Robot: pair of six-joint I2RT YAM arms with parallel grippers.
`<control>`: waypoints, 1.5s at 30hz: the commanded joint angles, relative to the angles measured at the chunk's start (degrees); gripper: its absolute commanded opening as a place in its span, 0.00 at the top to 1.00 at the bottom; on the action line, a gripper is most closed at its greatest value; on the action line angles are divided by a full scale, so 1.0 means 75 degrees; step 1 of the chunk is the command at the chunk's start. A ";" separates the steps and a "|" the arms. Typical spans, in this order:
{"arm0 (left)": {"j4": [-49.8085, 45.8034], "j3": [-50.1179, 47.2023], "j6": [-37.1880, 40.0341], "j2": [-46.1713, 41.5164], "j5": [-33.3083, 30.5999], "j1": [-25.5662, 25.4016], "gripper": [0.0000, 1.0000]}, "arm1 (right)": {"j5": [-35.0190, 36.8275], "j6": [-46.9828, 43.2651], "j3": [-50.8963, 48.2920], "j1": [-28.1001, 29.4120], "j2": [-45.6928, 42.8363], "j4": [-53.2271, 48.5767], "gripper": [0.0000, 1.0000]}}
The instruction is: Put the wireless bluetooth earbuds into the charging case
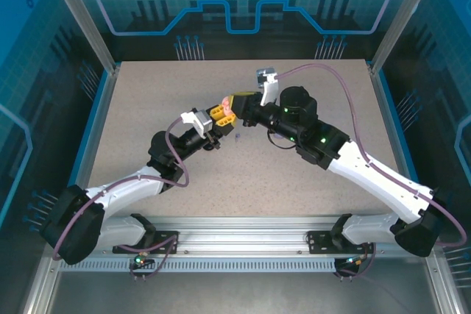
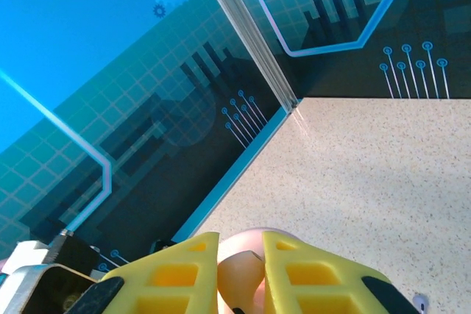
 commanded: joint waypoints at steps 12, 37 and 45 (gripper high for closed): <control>0.0259 0.0264 0.0216 -0.0224 -0.0144 -0.0066 1.00 | 0.0286 0.0190 -0.0627 0.0082 -0.0091 0.0346 0.82; 0.0127 0.0293 0.0207 -0.0271 -0.0145 -0.0064 1.00 | 0.0703 0.0567 -0.0896 0.0151 -0.0493 0.0095 0.65; 0.0176 0.0110 0.0137 -0.0254 -0.0182 -0.0070 1.00 | 0.0754 0.0246 -0.0099 0.0094 -0.0494 -0.0411 0.38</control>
